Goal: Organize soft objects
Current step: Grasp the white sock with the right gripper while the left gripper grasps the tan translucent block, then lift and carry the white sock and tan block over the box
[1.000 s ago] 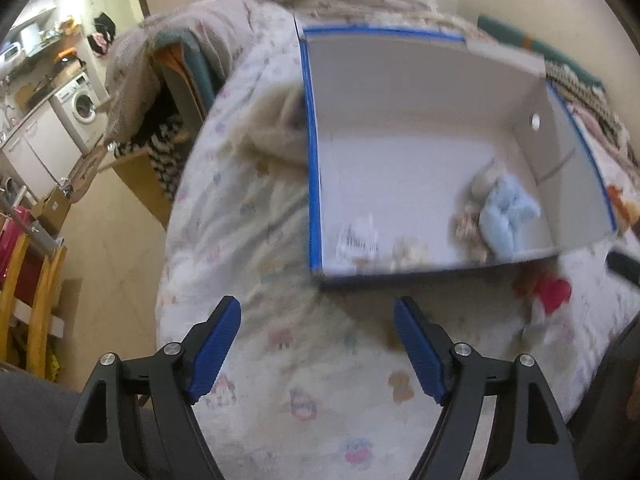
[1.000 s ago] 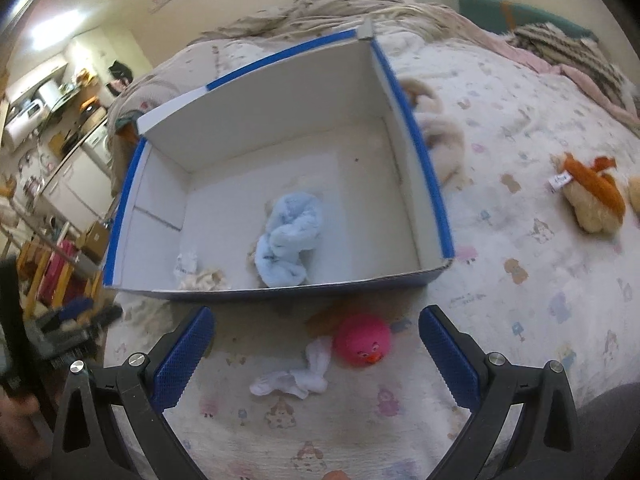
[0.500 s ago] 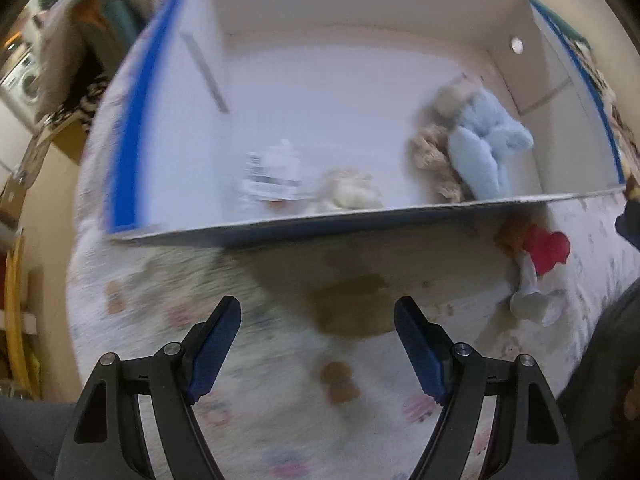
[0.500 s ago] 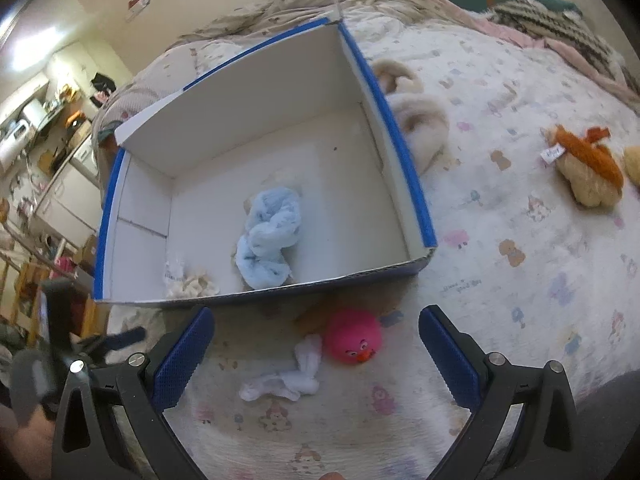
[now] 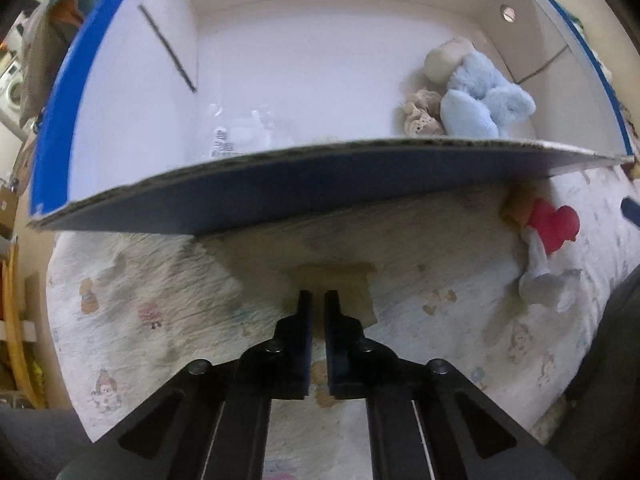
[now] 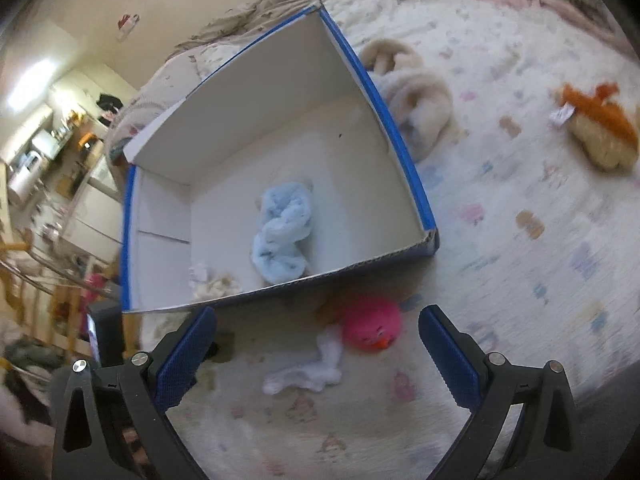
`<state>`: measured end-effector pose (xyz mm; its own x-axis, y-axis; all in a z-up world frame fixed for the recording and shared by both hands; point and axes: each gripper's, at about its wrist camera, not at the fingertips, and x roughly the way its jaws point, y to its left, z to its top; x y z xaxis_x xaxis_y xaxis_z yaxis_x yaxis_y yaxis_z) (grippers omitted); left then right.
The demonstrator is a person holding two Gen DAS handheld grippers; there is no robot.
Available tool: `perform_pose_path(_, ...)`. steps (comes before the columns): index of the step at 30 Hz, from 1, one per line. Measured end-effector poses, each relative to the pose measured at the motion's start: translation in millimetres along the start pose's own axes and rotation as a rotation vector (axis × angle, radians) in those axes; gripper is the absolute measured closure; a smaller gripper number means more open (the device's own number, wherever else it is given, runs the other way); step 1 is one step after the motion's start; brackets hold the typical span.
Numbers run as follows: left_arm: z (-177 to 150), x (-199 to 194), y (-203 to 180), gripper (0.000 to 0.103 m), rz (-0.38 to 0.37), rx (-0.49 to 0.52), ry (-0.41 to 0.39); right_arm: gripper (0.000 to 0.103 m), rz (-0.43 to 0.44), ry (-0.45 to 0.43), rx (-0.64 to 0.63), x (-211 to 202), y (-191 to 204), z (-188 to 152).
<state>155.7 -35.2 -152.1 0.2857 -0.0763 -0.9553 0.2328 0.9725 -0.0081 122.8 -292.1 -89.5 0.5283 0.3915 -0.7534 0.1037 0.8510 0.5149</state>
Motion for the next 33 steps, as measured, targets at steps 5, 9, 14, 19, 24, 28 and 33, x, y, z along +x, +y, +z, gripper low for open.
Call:
perform_pose_path(5, -1.9, -16.7, 9.8, 0.099, -0.016, -0.055, -0.035, 0.029, 0.05, 0.117, 0.052, 17.9, -6.0, -3.0)
perform_pose_path(9, -8.8, -25.7, 14.5, 0.099, 0.005, -0.07, -0.051, 0.041, -0.037, 0.187, -0.04, 39.8, 11.4, -10.4)
perform_pose_path(14, -16.5, -33.7, 14.9, 0.099, 0.02, -0.082, -0.068, 0.041, -0.084, 0.306, -0.045, 76.7, 13.9, -23.2)
perform_pose_path(19, -12.3, -32.8, 20.9, 0.099, 0.063, -0.059, -0.074, 0.041, -0.125, 0.338, -0.059, 97.4, 17.6, -32.0)
perform_pose_path(24, -12.4, -34.1, 18.9, 0.099, 0.069, -0.047, -0.079, 0.065, -0.189, 0.335, -0.141, 104.9, 31.2, -39.5)
perform_pose_path(28, -11.8, -35.2, 16.5, 0.099, 0.073, -0.043, -0.088, 0.077, -0.21, 0.305, -0.258, 105.4, 51.4, -49.4)
perform_pose_path(33, -13.3, -39.9, 16.2, 0.099, 0.091, -0.037, -0.111, 0.077, -0.187, 0.242, -0.318, 93.6, 67.9, -53.6)
